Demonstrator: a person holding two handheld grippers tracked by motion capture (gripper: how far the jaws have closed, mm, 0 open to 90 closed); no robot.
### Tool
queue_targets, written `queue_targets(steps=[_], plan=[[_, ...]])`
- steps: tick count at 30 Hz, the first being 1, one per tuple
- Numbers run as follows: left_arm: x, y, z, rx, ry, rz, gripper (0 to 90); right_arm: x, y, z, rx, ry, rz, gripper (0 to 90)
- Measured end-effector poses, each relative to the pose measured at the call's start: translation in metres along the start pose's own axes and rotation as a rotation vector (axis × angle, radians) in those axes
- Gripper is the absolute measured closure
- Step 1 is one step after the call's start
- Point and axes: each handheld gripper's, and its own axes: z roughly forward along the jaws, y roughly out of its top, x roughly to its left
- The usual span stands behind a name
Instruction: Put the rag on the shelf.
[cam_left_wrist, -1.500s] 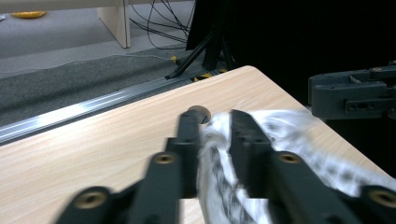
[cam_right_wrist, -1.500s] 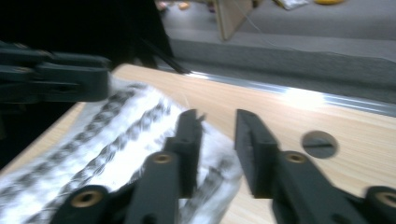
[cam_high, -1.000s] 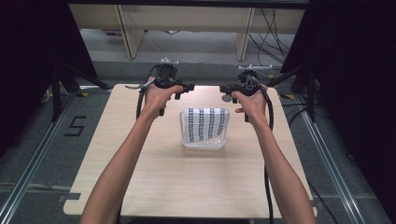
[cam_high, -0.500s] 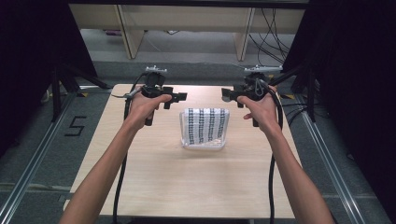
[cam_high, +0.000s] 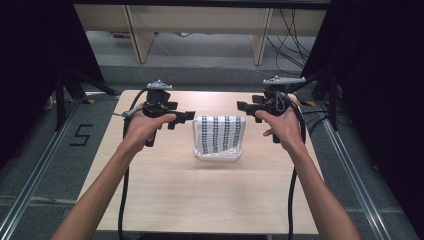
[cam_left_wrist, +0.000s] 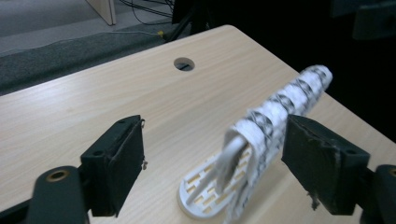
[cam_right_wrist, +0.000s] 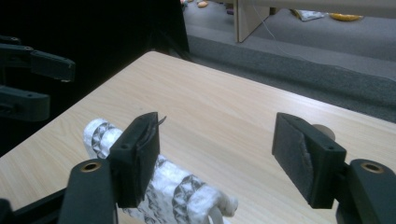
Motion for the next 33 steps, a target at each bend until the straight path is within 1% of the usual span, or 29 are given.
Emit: queue_targets(steps=[2,3,5,6,8,9,10,11,12,13,14,15,17,18,19,20,21,22,23,24,26,27,28,29,30,31,32,33], plan=[[-0.003,-0.003,-0.004,-0.001,-0.013,0.007,20.2,0.003,-0.002,-0.001,0.000,0.001,0.002,32.0],[-0.004,-0.005,-0.006,0.002,-0.016,0.012,20.0,0.004,-0.004,-0.002,-0.008,0.007,-0.015,31.7],[-0.007,-0.008,-0.009,-0.007,-0.020,0.007,19.6,0.006,-0.005,-0.003,-0.006,0.006,-0.009,31.2],[-0.009,-0.010,-0.010,-0.011,-0.019,0.009,19.5,0.006,-0.005,-0.003,-0.004,0.014,-0.022,31.1],[-0.012,-0.014,-0.013,-0.008,-0.025,0.017,18.6,0.010,-0.007,-0.005,-0.004,0.019,-0.010,31.1],[-0.014,-0.016,-0.014,-0.009,-0.030,0.018,18.4,0.011,-0.008,-0.005,-0.008,0.022,-0.017,31.1],[-0.015,-0.019,-0.015,-0.006,-0.032,0.022,18.4,0.013,-0.009,-0.006,-0.004,0.028,-0.020,31.1],[-0.016,-0.021,-0.017,0.005,-0.033,0.036,18.4,0.013,-0.010,-0.006,-0.006,0.028,-0.032,31.1],[-0.018,-0.024,-0.017,0.001,-0.033,0.031,18.4,0.015,-0.011,-0.008,-0.005,0.026,-0.026,31.1],[-0.020,-0.026,-0.018,0.002,-0.033,0.032,18.4,0.016,-0.012,-0.009,-0.007,0.033,-0.027,31.1],[-0.020,-0.029,-0.020,0.010,-0.036,0.042,18.3,0.017,-0.013,-0.010,-0.008,0.038,-0.029,31.1],[-0.022,-0.032,-0.021,0.000,-0.042,0.032,18.3,0.018,-0.014,-0.012,-0.010,0.039,-0.032,31.1],[-0.024,-0.038,-0.025,-0.006,-0.052,0.033,18.2,0.021,-0.017,-0.015,-0.003,0.042,-0.051,30.1],[-0.025,-0.041,-0.026,-0.008,-0.055,0.033,18.2,0.024,-0.019,-0.016,0.005,0.041,-0.045,30.0],[-0.025,-0.044,-0.027,-0.008,-0.057,0.033,18.2,0.024,-0.021,-0.017,-0.001,0.046,-0.051,30.0],[-0.026,-0.046,-0.028,-0.008,-0.061,0.035,18.1,0.026,-0.023,-0.019,-0.001,0.040,-0.053,30.0],[-0.027,-0.049,-0.029,-0.005,-0.064,0.036,18.1,0.027,-0.025,-0.020,-0.004,0.056,-0.055,29.8],[-0.028,-0.051,-0.030,-0.010,-0.058,0.034,18.0,0.027,-0.027,-0.020,-0.007,0.060,-0.070,29.4],[-0.029,-0.053,-0.031,-0.009,-0.052,0.039,17.9,0.029,-0.029,-0.022,0.006,0.050,-0.059,29.5],[-0.029,-0.055,-0.032,-0.013,-0.062,0.039,17.8,0.031,-0.031,-0.023,0.010,0.053,-0.054,29.4],[-0.031,-0.058,-0.034,-0.023,-0.062,0.039,17.7,0.031,-0.034,-0.023,-0.004,0.052,-0.085,29.4],[-0.032,-0.059,-0.035,-0.021,-0.060,0.046,17.7,0.033,-0.035,-0.025,0.010,0.053,-0.074,29.4],[-0.033,-0.061,-0.035,-0.024,-0.057,0.049,17.7,0.033,-0.036,-0.025,-0.004,0.055,-0.079,29.4],[-0.034,-0.063,-0.035,-0.025,-0.057,0.050,17.7,0.033,-0.037,-0.027,0.005,0.051,-0.083,29.4],[-0.035,-0.064,-0.036,-0.023,-0.059,0.051,17.6,0.034,-0.038,-0.027,0.002,0.060,-0.069,29.3],[-0.035,-0.066,-0.036,-0.026,-0.064,0.051,17.6,0.033,-0.039,-0.027,-0.003,0.068,-0.084,29.2],[-0.036,-0.067,-0.036,-0.028,-0.061,0.054,17.7,0.035,-0.040,-0.029,0.006,0.053,-0.068,29.2],[-0.037,-0.069,-0.037,-0.027,-0.067,0.052,17.6,0.034,-0.041,-0.029,0.000,0.053,-0.083,29.1]])
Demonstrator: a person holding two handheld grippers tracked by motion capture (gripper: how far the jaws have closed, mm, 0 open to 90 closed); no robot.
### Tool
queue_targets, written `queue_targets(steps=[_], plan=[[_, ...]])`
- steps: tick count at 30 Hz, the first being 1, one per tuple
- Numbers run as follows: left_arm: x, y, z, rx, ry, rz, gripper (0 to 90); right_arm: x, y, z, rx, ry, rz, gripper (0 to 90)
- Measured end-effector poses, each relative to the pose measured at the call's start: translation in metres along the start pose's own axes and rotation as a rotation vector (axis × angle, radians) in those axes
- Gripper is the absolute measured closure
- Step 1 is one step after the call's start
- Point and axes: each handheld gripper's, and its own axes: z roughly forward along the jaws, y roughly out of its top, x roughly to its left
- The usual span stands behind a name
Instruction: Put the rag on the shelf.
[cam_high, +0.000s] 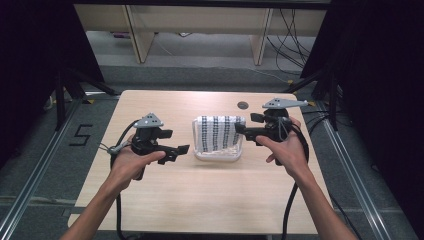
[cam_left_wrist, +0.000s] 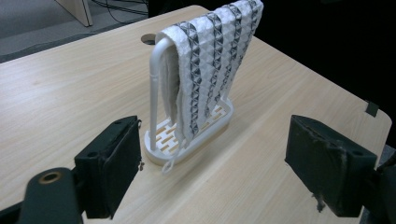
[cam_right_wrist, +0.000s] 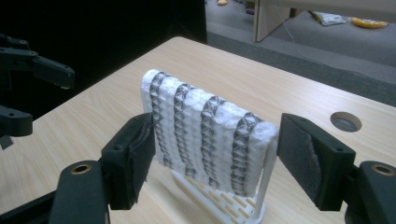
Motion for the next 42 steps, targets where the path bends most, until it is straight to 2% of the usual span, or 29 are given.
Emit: queue_targets(steps=[2,4,7,8,10,11,14,16,17,18,19,21,22,23,25,26,28,29,30,32,33,34,36,37,40,41,42], plan=[[-0.002,-0.003,-0.001,-0.009,0.004,-0.002,17.6,0.001,-0.003,0.000,-0.002,0.010,0.016,29.1],[-0.003,-0.005,-0.002,-0.005,-0.004,0.007,17.7,0.001,-0.008,0.000,-0.012,0.001,0.012,29.0],[-0.005,-0.008,-0.004,-0.009,-0.001,0.008,17.6,0.001,-0.011,-0.002,0.008,0.001,0.015,28.4],[-0.006,-0.009,-0.004,-0.007,-0.007,0.009,17.6,0.000,-0.013,0.000,-0.007,0.004,-0.010,28.3],[-0.008,-0.012,-0.005,-0.009,-0.006,0.011,17.6,0.002,-0.016,-0.002,0.006,0.001,0.020,28.1],[-0.008,-0.013,-0.005,-0.009,-0.012,0.011,17.6,0.000,-0.017,-0.002,0.009,0.003,-0.004,28.1],[-0.011,-0.017,-0.006,-0.004,-0.007,0.015,17.6,0.001,-0.021,-0.003,0.011,0.007,0.020,27.7],[-0.012,-0.019,-0.006,0.001,-0.012,0.018,17.5,0.001,-0.023,-0.003,-0.005,0.010,0.017,27.6],[-0.013,-0.021,-0.006,0.003,-0.014,0.018,17.5,0.002,-0.024,-0.005,0.008,0.010,0.033,27.6],[-0.013,-0.022,-0.007,0.004,-0.017,0.022,17.5,0.001,-0.024,-0.004,-0.004,0.021,0.012,27.4],[-0.013,-0.023,-0.007,0.005,-0.021,0.016,17.5,0.003,-0.026,-0.005,-0.009,0.017,0.025,27.4],[-0.014,-0.025,-0.008,-0.001,-0.017,0.017,17.4,0.003,-0.027,-0.006,-0.007,0.026,0.020,27.4],[-0.015,-0.026,-0.009,-0.003,-0.023,0.015,17.4,0.003,-0.028,-0.006,-0.016,0.012,0.008,27.4],[-0.015,-0.027,-0.010,-0.001,-0.024,0.013,17.4,0.004,-0.028,-0.007,-0.005,0.026,0.009,27.4],[-0.016,-0.029,-0.011,-0.007,-0.020,0.012,17.3,0.005,-0.030,-0.007,-0.014,0.034,0.012,27.3],[-0.016,-0.030,-0.011,-0.006,-0.023,0.017,17.3,0.007,-0.031,-0.009,0.002,0.027,0.034,27.4],[-0.017,-0.032,-0.012,-0.008,-0.018,0.014,17.3,0.006,-0.032,-0.010,-0.005,0.019,-0.002,27.3],[-0.017,-0.033,-0.013,-0.004,-0.018,0.015,17.3,0.008,-0.033,-0.010,0.002,0.026,0.023,27.2],[-0.016,-0.034,-0.014,0.000,-0.021,0.018,17.3,0.006,-0.034,-0.009,-0.014,0.032,-0.008,27.2],[-0.016,-0.036,-0.014,-0.005,-0.019,0.015,17.3,0.009,-0.036,-0.011,0.001,0.025,0.023,27.2],[-0.017,-0.036,-0.015,0.000,-0.013,0.013,17.3,0.008,-0.038,-0.011,-0.012,0.019,0.005,27.2],[-0.016,-0.037,-0.015,-0.007,-0.020,0.017,17.3,0.009,-0.038,-0.012,0.005,0.021,0.023,27.2],[-0.017,-0.040,-0.016,-0.014,-0.014,0.013,17.3,0.010,-0.040,-0.012,-0.005,0.027,0.019,27.2],[-0.017,-0.040,-0.016,-0.005,-0.019,0.012,17.3,0.011,-0.041,-0.013,0.010,0.024,0.031,27.2],[-0.018,-0.043,-0.017,-0.009,-0.018,0.016,17.4,0.010,-0.043,-0.014,-0.001,0.020,0.004,27.2],[-0.018,-0.043,-0.018,0.000,-0.013,0.017,17.3,0.011,-0.044,-0.014,0.001,0.031,0.017,27.0],[-0.018,-0.045,-0.018,-0.012,-0.014,0.019,17.3,0.011,-0.045,-0.014,-0.010,0.021,0.004,26.7]])
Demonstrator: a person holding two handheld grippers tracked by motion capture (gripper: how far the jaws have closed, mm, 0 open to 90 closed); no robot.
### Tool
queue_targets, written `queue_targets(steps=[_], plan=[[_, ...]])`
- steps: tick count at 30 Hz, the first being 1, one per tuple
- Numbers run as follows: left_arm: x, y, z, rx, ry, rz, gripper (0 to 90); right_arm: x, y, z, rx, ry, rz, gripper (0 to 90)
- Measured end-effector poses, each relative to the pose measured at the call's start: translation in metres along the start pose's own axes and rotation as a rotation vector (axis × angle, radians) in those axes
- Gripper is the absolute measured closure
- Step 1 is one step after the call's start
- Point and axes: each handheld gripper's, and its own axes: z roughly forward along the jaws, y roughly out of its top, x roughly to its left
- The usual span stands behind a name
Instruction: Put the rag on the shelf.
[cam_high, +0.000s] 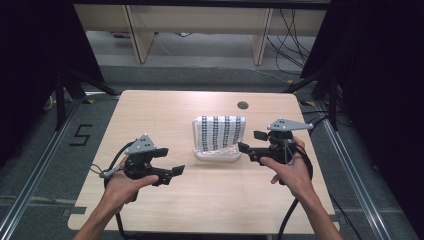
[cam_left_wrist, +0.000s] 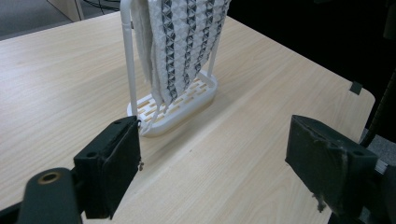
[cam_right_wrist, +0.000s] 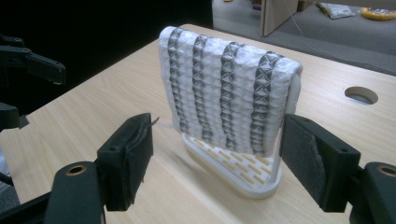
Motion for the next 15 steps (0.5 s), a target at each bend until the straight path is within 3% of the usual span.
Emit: queue_targets(steps=[1,3,7,13,14,15], plan=[[0.000,-0.001,-0.001,0.009,-0.007,-0.003,17.3,0.003,-0.001,-0.001,0.012,0.016,0.039,26.0],[-0.001,-0.002,-0.002,0.011,0.004,0.001,17.3,0.002,-0.002,-0.001,-0.008,-0.006,-0.001,24.8],[-0.001,-0.007,-0.003,0.006,0.002,-0.002,17.3,0.007,-0.004,-0.004,0.015,0.011,0.024,23.2],[-0.003,-0.015,-0.004,0.006,-0.007,-0.002,17.3,0.009,-0.007,-0.005,-0.006,0.025,-0.004,22.0],[-0.004,-0.015,-0.004,0.008,-0.004,-0.003,17.3,0.010,-0.008,-0.006,0.002,0.027,0.015,21.9],[-0.004,-0.016,-0.005,0.010,-0.005,-0.002,17.3,0.010,-0.009,-0.007,0.005,0.025,-0.005,21.9]])
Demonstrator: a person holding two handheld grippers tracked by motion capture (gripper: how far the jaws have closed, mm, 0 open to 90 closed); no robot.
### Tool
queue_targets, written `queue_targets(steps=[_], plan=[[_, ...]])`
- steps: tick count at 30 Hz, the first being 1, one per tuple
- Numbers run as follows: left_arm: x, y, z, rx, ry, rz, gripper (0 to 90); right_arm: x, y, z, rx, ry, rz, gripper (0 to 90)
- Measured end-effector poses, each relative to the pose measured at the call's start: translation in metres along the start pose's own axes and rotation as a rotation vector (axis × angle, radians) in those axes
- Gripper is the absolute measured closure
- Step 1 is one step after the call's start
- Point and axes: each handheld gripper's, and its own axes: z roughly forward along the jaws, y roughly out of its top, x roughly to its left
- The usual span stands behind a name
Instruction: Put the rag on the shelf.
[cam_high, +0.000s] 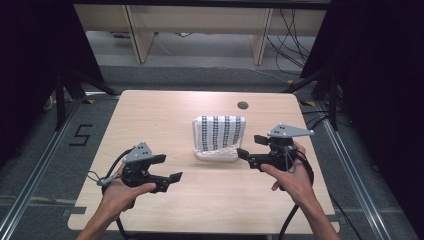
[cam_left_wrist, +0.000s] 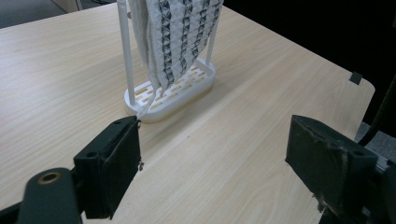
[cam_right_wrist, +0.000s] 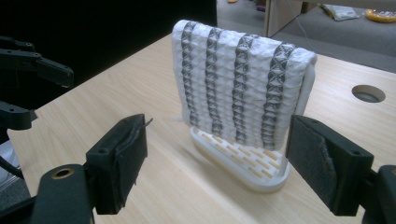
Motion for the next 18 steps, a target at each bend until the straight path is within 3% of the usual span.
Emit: queue_targets(steps=[3,4,5,8,9,10,12,13,14,18], plan=[[-0.001,-0.003,-0.002,0.001,0.007,-0.001,17.3,0.003,-0.003,-0.001,-0.010,-0.006,0.012,21.7],[-0.002,-0.004,-0.002,0.010,0.010,-0.003,17.3,0.002,-0.003,-0.002,0.000,-0.012,-0.012,21.6],[-0.001,-0.006,-0.002,-0.007,0.001,-0.003,17.3,0.005,-0.005,-0.002,0.006,-0.018,0.010,21.6],[-0.001,-0.009,-0.003,-0.007,-0.004,-0.008,17.2,0.005,-0.008,-0.002,0.001,-0.005,-0.008,21.5],[-0.002,-0.010,-0.004,-0.002,-0.001,-0.011,17.1,0.007,-0.010,-0.002,0.008,-0.011,0.016,21.4],[-0.002,-0.012,-0.004,-0.004,-0.007,-0.009,16.9,0.005,-0.011,-0.002,0.005,-0.011,-0.020,21.4],[-0.003,-0.016,-0.005,-0.001,-0.001,-0.014,16.9,0.009,-0.014,-0.001,0.015,0.000,0.020,21.4],[-0.003,-0.018,-0.004,-0.007,-0.005,-0.015,16.9,0.007,-0.015,-0.001,0.013,-0.006,-0.015,21.4],[-0.004,-0.020,-0.004,-0.006,-0.004,-0.020,16.9,0.009,-0.017,-0.001,0.014,-0.012,0.007,21.4],[-0.003,-0.027,-0.004,-0.004,-0.010,-0.026,16.9,0.010,-0.021,0.000,0.017,0.005,0.010,21.4]])
